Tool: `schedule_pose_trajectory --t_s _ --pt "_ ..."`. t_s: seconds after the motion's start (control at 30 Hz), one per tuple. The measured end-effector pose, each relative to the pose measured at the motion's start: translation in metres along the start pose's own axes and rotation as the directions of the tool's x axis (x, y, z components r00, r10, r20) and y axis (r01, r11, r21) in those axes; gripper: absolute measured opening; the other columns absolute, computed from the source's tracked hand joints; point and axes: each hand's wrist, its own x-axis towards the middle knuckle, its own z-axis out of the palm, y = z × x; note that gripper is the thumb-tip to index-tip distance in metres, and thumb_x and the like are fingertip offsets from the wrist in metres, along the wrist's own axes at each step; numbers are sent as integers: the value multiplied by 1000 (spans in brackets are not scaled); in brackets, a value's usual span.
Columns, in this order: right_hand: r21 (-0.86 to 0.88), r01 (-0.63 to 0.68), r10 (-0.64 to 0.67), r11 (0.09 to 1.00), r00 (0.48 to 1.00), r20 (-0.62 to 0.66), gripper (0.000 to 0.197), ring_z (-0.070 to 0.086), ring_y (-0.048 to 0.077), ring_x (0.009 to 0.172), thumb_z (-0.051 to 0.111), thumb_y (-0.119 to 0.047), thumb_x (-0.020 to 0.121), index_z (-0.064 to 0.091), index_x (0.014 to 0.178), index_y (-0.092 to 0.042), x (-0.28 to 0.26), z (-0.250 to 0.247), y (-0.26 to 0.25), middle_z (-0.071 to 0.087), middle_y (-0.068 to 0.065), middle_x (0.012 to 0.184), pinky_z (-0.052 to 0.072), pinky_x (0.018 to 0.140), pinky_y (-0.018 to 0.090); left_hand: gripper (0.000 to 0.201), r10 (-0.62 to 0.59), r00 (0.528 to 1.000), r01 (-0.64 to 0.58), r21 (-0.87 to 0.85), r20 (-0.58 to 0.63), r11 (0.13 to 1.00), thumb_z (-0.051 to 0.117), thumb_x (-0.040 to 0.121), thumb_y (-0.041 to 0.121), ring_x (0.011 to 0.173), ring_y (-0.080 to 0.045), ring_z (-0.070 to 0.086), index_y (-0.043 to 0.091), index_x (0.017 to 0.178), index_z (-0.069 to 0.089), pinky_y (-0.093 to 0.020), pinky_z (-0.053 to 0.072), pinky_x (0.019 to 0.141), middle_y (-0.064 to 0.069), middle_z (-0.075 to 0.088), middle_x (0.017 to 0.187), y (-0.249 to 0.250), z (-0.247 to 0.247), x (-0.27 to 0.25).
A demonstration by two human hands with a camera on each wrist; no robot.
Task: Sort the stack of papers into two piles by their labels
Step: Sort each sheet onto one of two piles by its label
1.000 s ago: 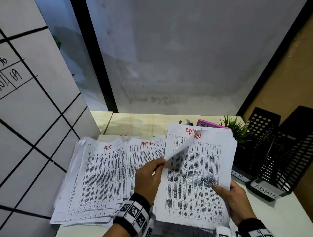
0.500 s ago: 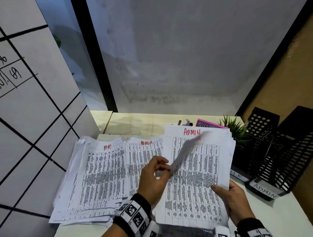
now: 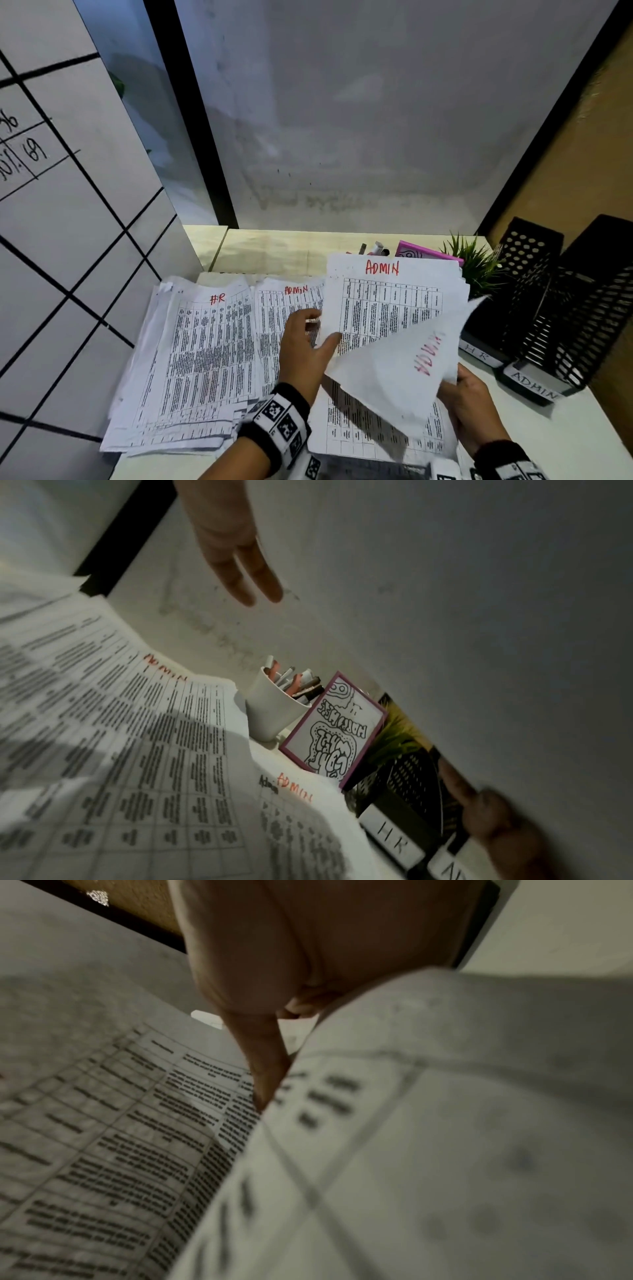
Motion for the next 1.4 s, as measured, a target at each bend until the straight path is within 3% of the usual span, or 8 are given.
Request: schedule_pose_trajectory --t_s 0.17,0.47,0.67,0.83,0.97,1.23,1.33,1.4 --pt "14 -15 15 1000 1000 7 33 69 29 64 66 10 71 62 104 10 -2 1 -3 71 28 89 59 57 34 27 -89 993 76 -147 -80 986 81 71 9 72 -12 63 24 87 65 -24 55 71 3 67 77 1 2 7" --pt "34 5 -5 999 1000 13 52 71 22 64 72 2 55 61 105 9 0 3 -4 74 18 81 59 58 28 30 329 944 -329 -61 1 943 66 86 23 76 -13 71 30 115 66 -39 60 61 5 75 93 -16 -2 -1" --pt "-5 12 -12 1000 1000 17 67 69 36 84 80 -12 44 64 105 8 -1 4 -3 72 27 98 56 81 45 21 507 857 -511 19 93 859 55 92 24 129 -9 49 23 112 63 -25 44 104 5 55 138 -8 -8 -16" --pt "-5 7 -7 1000 1000 12 64 67 39 87 85 -13 49 64 105 8 4 1 -1 69 32 100 51 87 55 26 386 893 -385 -49 232 921 61 84 52 114 6 56 42 99 42 -19 54 82 29 50 133 -7 -18 -29" --pt "-6 7 -7 1000 999 42 66 67 39 90 81 -11 46 64 107 7 4 5 -2 70 29 102 52 85 52 38 441 892 -448 66 98 892 62 84 4 82 -12 67 39 92 51 -34 59 62 15 67 107 -14 -20 -24" --pt "95 37 -23 995 989 -143 46 67 33 97 76 1 63 64 107 -4 10 -17 -7 68 23 114 55 83 35 39 90 964 -119 -105 -251 987 63 84 -7 81 0 66 31 83 72 -14 54 69 3 70 99 -18 -70 7" --pt "88 86 -71 992 985 -160 76 71 24 87 91 -12 40 62 110 -8 11 -29 -12 72 14 106 57 76 29 29 -8 962 5 -13 -275 1000 59 89 -2 94 -11 65 22 102 70 -32 55 86 1 68 107 -43 -91 21" --pt "133 95 -72 987 983 -171 53 72 17 79 77 6 67 58 114 -6 8 -30 -20 67 14 113 59 69 23 32 -73 966 85 40 -247 996 53 90 -5 100 -23 63 17 108 68 -43 52 93 1 66 113 -62 -96 26"
